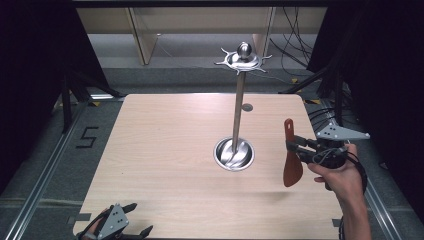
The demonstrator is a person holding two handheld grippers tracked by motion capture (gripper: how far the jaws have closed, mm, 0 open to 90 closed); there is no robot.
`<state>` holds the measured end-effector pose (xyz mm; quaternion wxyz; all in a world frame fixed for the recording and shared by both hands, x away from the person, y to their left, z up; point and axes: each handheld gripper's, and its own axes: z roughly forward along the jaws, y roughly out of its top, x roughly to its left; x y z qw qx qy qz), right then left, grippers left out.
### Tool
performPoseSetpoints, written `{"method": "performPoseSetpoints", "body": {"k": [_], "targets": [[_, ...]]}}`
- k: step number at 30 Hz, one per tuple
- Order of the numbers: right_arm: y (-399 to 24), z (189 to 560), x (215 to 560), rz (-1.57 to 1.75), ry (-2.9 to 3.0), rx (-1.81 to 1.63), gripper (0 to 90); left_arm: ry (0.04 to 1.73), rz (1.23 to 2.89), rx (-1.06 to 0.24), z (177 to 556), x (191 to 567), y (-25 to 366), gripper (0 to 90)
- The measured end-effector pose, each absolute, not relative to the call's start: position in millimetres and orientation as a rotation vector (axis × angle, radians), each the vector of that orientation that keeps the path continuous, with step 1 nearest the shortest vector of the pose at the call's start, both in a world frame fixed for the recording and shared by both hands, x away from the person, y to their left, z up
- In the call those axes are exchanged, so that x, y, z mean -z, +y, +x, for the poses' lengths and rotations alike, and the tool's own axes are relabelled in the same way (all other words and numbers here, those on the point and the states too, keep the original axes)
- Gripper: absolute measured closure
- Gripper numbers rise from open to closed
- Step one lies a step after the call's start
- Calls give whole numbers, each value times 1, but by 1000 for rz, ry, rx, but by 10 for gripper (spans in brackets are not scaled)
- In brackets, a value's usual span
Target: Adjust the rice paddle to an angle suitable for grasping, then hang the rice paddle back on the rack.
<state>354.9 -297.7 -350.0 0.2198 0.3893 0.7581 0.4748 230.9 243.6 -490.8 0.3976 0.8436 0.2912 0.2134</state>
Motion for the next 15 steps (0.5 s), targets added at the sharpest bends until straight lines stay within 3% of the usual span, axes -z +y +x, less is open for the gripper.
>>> {"method": "performPoseSetpoints", "body": {"k": [15], "targets": [[-285, 346, 332, 986, 2100, -1336, 670, 763, 2095, -510, 228, 493, 240, 163]]}}
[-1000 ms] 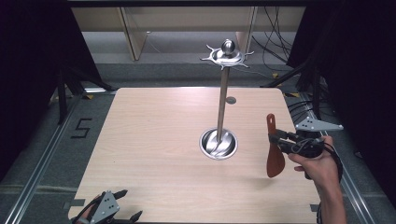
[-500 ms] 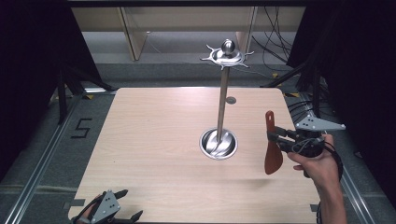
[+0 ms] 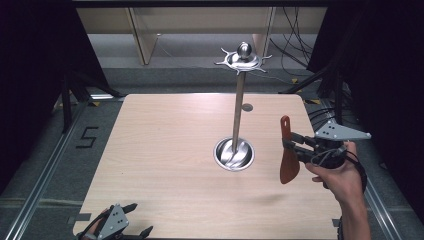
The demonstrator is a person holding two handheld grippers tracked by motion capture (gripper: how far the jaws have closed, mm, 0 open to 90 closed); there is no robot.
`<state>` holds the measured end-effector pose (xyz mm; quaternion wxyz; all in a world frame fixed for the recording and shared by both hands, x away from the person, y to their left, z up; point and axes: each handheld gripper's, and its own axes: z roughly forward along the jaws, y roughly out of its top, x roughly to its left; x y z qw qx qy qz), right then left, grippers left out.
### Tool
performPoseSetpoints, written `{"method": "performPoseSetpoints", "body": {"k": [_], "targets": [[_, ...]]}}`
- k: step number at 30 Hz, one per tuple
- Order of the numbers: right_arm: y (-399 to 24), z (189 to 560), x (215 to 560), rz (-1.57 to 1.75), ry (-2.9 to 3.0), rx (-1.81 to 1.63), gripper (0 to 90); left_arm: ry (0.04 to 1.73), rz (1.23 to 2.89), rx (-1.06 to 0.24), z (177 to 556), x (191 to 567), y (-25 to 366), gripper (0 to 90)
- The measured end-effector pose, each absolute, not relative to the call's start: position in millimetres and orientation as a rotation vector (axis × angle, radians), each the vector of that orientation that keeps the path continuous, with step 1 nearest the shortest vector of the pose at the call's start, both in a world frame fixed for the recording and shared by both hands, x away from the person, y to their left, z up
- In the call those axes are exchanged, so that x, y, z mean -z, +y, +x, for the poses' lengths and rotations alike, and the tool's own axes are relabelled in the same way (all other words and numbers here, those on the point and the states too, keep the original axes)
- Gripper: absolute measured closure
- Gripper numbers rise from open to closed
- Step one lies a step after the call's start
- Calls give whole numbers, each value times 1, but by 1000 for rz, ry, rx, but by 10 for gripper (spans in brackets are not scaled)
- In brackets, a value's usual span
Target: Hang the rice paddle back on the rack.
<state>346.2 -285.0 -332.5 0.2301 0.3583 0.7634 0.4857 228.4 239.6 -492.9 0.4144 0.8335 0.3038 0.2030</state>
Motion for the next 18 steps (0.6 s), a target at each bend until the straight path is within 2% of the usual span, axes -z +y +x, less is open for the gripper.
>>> {"method": "performPoseSetpoints", "body": {"k": [13, 16, 18], "targets": [[-271, 343, 309, 906, 2068, -1399, 670, 727, 2150, -538, 230, 491, 244, 163], [-268, 346, 303, 857, 2075, -1408, 670, 768, 2108, -510, 229, 494, 241, 162], [-264, 347, 301, 865, 2065, -1431, 670, 736, 2153, -542, 231, 493, 244, 163]]}}
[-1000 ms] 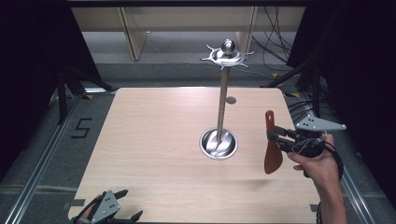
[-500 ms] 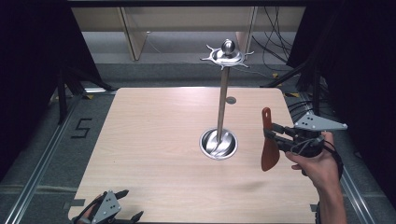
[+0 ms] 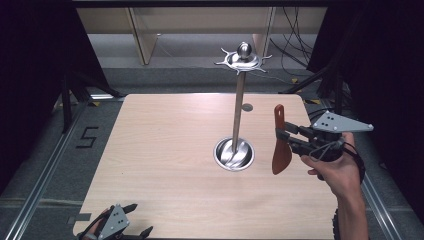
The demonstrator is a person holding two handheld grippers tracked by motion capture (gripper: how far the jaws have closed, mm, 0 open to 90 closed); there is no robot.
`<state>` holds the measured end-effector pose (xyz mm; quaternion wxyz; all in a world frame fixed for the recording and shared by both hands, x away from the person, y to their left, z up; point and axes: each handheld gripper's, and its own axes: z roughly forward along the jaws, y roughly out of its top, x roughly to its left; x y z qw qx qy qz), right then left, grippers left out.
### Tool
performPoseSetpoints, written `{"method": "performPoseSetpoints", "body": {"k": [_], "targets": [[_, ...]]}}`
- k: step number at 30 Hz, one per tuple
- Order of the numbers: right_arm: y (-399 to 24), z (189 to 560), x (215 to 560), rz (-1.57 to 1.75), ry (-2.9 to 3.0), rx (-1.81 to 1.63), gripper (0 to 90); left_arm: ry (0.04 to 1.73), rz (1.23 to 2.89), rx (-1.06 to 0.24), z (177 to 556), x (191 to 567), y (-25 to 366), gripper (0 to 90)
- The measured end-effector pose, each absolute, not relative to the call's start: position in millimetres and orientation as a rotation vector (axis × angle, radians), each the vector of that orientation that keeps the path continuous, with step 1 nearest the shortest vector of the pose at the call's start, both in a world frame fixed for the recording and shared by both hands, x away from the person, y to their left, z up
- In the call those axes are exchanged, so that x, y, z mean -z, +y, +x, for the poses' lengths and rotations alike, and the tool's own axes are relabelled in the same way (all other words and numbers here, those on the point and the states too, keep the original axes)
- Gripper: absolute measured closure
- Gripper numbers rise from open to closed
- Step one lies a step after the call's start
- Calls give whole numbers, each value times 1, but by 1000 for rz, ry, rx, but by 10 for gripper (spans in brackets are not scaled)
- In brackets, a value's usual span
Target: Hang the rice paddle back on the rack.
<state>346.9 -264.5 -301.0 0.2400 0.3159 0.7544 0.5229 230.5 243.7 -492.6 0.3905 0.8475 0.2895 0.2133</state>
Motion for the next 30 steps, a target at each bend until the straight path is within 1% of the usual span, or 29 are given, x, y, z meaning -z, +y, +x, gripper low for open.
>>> {"method": "performPoseSetpoints", "body": {"k": [3, 4, 6, 9, 12, 14, 19, 20, 21, 25, 26, 29, 30], "targets": [[-262, 350, 296, 837, 2073, -1461, 670, 751, 2147, -509, 229, 492, 244, 163], [-262, 350, 293, 840, 2063, -1450, 670, 729, 2150, -532, 230, 492, 244, 163], [-259, 351, 289, 843, 2052, -1479, 670, 758, 2120, -516, 229, 494, 243, 163], [-256, 352, 282, 837, 2051, -1482, 670, 723, 2136, -535, 231, 493, 243, 163], [-256, 354, 274, 836, 2042, -1485, 670, 742, 2121, -534, 230, 494, 242, 163], [-256, 356, 269, 825, 2027, -1488, 670, 712, 2150, -543, 232, 492, 244, 163], [-256, 358, 260, 819, 2021, -1498, 670, 741, 2140, -536, 230, 493, 243, 163], [-257, 359, 259, 815, 2024, -1500, 670, 708, 2153, -543, 231, 492, 244, 163], [-257, 360, 258, 806, 2015, -1508, 670, 721, 2135, -536, 231, 493, 243, 163], [-255, 363, 253, 806, 2016, -1506, 670, 719, 2163, -540, 231, 492, 244, 163], [-253, 363, 252, 819, 2034, -1514, 670, 745, 2139, -534, 230, 493, 243, 163], [-251, 367, 247, 821, 2028, -1506, 670, 747, 2136, -532, 230, 493, 243, 162], [-251, 369, 245, 803, 2018, -1510, 670, 706, 2158, -540, 231, 492, 245, 163]]}}
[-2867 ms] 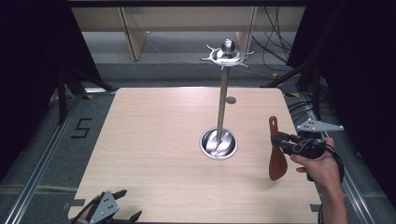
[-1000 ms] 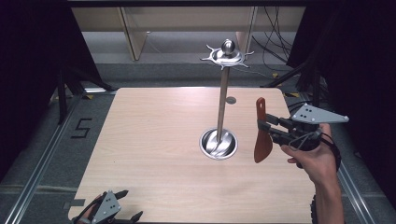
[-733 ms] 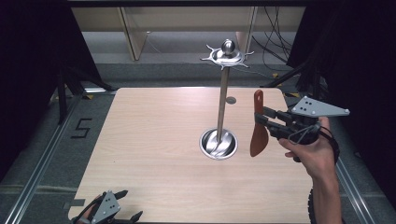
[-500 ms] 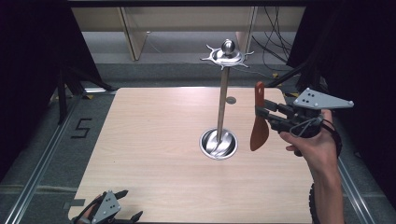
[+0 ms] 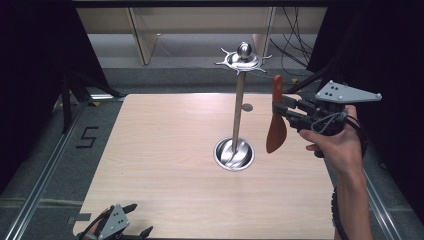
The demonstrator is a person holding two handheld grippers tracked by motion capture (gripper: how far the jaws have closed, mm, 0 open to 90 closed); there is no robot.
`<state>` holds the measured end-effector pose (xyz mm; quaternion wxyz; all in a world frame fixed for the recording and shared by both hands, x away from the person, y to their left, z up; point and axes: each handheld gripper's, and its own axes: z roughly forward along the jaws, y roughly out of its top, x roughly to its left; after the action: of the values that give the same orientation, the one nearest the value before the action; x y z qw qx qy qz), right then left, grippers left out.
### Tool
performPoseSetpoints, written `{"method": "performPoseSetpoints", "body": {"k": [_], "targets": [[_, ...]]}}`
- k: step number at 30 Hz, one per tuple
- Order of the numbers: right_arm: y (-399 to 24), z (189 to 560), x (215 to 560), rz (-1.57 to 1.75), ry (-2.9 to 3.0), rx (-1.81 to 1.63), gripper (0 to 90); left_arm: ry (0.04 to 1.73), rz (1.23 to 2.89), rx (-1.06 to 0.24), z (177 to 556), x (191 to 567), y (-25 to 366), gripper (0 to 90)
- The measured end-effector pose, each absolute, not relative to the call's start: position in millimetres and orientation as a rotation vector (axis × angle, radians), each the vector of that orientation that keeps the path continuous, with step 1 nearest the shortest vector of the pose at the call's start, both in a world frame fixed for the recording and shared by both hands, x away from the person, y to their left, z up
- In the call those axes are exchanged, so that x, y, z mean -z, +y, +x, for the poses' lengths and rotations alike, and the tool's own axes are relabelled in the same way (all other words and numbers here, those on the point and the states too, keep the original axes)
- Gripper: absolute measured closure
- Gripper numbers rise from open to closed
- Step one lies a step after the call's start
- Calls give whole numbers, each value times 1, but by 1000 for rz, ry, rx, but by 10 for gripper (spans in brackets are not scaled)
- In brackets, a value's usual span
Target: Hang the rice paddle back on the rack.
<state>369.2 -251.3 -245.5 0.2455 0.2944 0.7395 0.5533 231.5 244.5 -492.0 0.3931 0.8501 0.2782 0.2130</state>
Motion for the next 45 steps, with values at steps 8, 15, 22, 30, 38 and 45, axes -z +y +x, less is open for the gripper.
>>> {"method": "performPoseSetpoints", "body": {"k": [8, 15, 22, 30, 38, 45], "targets": [[-242, 377, 236, 805, 2023, -1515, 670, 728, 2137, -525, 230, 492, 243, 162], [-237, 386, 235, 822, 2021, -1505, 670, 754, 2128, -510, 229, 493, 242, 162], [-230, 395, 238, 854, 2064, -1492, 670, 751, 2138, -515, 229, 493, 243, 162], [-226, 400, 238, 844, 2064, -1493, 670, 733, 2142, -521, 229, 492, 242, 162], [-225, 404, 241, 849, 2058, -1544, 669, 755, 2133, -510, 228, 493, 242, 163], [-226, 404, 247, 887, 2046, -1590, 651, 740, 2143, -509, 228, 492, 243, 162]]}}
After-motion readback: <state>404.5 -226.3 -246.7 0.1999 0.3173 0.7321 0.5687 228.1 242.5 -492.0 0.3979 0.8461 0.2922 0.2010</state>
